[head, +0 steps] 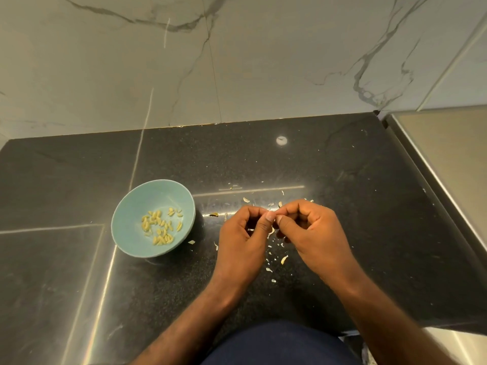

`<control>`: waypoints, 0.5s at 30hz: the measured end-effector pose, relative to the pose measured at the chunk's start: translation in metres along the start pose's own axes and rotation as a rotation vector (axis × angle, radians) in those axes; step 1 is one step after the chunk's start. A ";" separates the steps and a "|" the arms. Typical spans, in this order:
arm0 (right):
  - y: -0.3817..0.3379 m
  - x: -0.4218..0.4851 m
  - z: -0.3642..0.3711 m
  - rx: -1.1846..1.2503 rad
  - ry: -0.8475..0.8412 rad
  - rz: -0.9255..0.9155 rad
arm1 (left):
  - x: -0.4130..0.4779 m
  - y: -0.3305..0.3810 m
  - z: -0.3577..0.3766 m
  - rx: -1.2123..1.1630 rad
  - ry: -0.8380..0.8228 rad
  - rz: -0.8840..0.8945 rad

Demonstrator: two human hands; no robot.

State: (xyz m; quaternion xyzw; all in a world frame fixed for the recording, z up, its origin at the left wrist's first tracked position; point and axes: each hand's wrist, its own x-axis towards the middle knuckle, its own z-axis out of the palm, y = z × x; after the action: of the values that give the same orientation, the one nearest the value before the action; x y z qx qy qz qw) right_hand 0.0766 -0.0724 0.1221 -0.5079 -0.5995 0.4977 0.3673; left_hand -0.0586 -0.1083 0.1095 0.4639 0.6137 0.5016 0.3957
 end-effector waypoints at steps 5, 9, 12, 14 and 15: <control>-0.005 -0.006 0.005 -0.048 0.018 -0.048 | -0.002 -0.001 -0.007 -0.022 -0.021 0.023; -0.001 -0.005 0.007 -0.013 0.019 -0.025 | -0.001 0.000 -0.015 -0.048 -0.071 0.032; 0.002 -0.004 0.007 0.043 -0.008 -0.002 | 0.000 -0.001 -0.019 -0.081 -0.106 0.029; 0.004 -0.004 0.009 0.111 -0.018 0.020 | 0.001 -0.001 -0.020 -0.114 -0.117 0.026; 0.004 -0.003 0.010 0.155 -0.019 0.038 | 0.001 -0.002 -0.021 -0.119 -0.123 0.026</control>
State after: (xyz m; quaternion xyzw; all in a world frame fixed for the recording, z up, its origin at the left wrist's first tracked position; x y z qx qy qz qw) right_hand 0.0686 -0.0779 0.1162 -0.4844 -0.5529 0.5545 0.3901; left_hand -0.0786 -0.1127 0.1115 0.4775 0.5514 0.5128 0.4529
